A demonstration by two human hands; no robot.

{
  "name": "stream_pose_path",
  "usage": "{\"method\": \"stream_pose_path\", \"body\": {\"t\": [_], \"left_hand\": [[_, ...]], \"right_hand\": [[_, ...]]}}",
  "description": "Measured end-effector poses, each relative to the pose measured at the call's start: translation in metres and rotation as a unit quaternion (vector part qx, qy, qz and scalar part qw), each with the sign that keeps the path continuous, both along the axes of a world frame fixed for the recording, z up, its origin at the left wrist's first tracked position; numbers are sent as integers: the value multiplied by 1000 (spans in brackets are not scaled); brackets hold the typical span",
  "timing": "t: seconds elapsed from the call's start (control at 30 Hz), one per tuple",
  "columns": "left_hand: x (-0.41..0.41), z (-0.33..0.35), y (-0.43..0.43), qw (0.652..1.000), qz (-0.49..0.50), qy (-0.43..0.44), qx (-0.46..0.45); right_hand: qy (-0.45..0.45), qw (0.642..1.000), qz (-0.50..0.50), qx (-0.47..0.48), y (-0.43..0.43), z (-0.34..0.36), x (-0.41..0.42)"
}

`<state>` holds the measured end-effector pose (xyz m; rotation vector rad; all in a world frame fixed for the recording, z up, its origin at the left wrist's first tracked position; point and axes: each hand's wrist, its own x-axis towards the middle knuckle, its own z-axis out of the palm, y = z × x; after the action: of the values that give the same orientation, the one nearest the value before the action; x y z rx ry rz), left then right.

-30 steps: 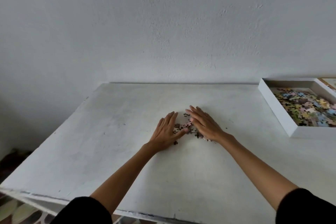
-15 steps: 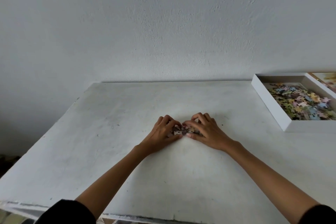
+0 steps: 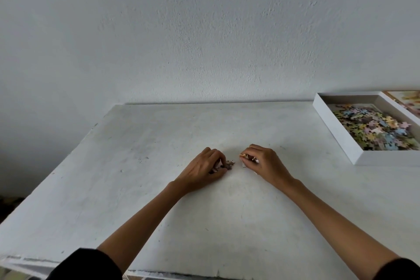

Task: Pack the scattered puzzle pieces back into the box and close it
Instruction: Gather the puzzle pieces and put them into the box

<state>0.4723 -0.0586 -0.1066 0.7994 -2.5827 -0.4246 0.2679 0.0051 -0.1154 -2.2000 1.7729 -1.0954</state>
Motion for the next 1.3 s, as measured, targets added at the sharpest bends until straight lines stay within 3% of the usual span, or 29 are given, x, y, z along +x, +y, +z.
{"method": "stream_pose_path", "body": {"t": [0.2, 0.43, 0.83, 1.3], "left_hand": [[-4, 2, -2, 1000, -10, 27, -2], [-27, 9, -6, 990, 19, 138, 24], [-186, 79, 2, 970, -79, 227, 31], [-379, 78, 30, 966, -142, 214, -23]], "right_hand": [[-110, 994, -6, -8, -3, 1, -4], [-148, 987, -27, -65, -4, 31, -30], [-116, 981, -90, -128, 8, 88, -163], [-63, 985, -132, -90, 28, 91, -339]]}}
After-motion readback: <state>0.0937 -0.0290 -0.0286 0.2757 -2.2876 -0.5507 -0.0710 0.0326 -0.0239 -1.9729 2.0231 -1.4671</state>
